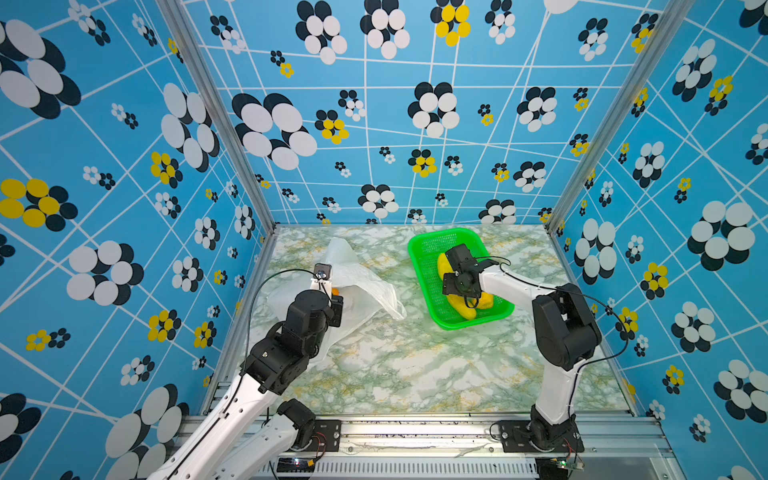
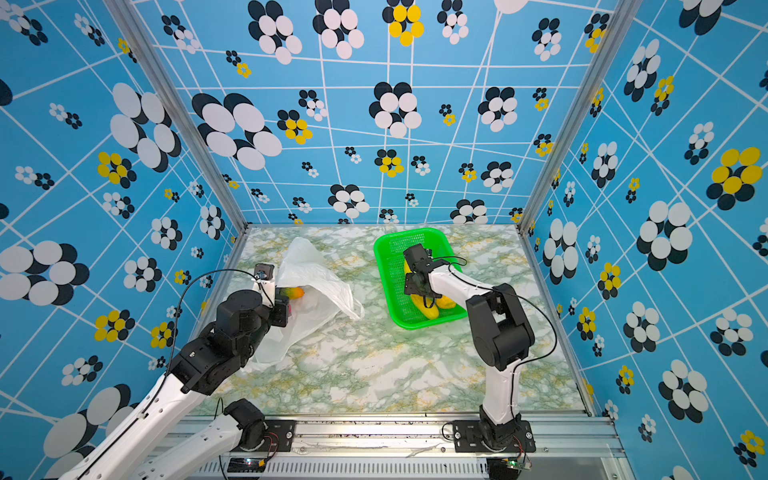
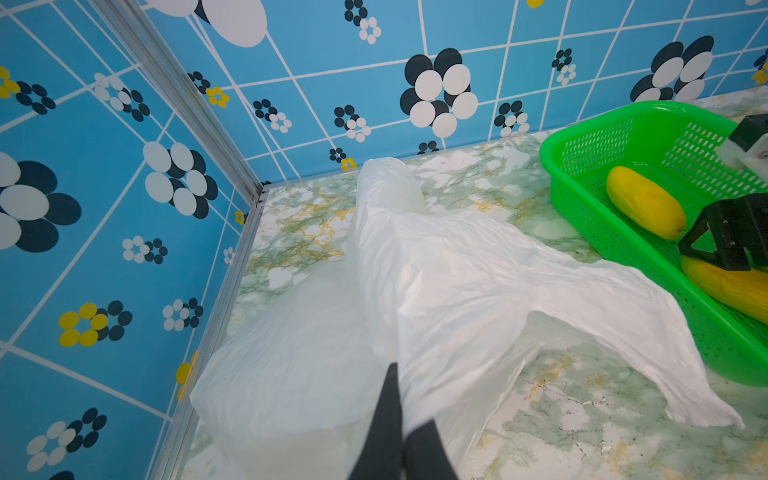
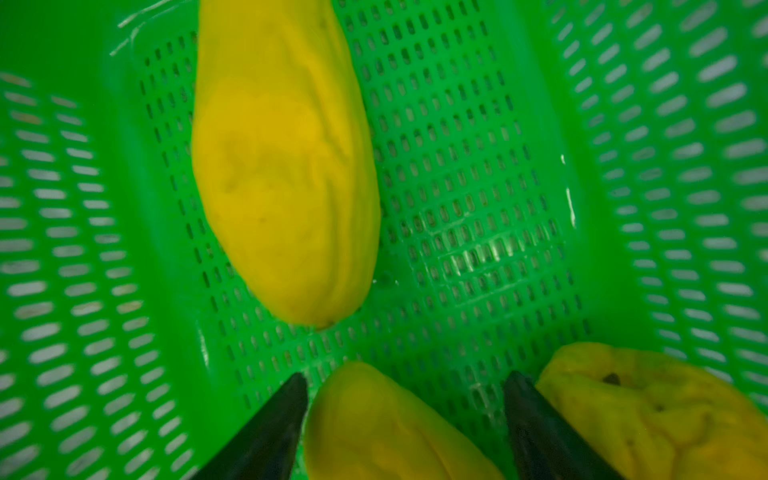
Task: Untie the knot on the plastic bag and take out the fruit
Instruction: 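Lower the yellow fruit into the green basket and open the right gripper, then move the right gripper back into the bag toward the red fruit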
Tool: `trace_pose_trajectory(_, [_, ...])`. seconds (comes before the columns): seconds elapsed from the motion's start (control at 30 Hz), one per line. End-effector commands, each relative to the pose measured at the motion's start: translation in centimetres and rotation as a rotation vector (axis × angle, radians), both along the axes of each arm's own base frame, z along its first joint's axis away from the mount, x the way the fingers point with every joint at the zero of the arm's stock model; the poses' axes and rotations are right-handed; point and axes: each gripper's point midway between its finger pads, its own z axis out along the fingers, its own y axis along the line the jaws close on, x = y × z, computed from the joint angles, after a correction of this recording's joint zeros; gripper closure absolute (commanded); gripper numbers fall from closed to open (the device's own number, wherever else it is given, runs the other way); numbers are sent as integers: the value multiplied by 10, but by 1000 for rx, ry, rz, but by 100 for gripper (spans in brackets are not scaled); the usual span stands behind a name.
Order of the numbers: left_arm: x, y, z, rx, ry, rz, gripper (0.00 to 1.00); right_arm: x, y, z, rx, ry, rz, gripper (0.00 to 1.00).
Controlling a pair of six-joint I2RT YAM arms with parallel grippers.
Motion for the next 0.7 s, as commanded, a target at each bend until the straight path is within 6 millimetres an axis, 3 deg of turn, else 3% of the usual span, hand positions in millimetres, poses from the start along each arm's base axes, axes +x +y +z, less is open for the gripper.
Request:
trace_pose_trajectory(0.0, [0, 7, -3, 5, -6, 32, 73, -1, 3, 47, 71, -142, 30, 9])
trace_pose_trajectory(0.13, [0, 9, -2, 2, -13, 39, 50, -15, 10, 82, 151, -270, 87, 6])
trace_pose_trajectory(0.33, [1, 8, -3, 1, -12, 38, 39, -49, 44, 134, 298, -476, 290, 5])
trace_pose_trajectory(0.43, [1, 9, -3, 4, -11, 44, 35, -80, 69, 161, 376, -586, 435, 5])
trace_pose_trajectory(0.57, [2, 11, -5, 8, -12, 57, 33, -142, 106, 201, 475, -753, 680, 5])
trace_pose_trajectory(0.67, [2, 13, -6, 16, -9, 70, 32, -188, 135, 218, 521, -822, 853, 7])
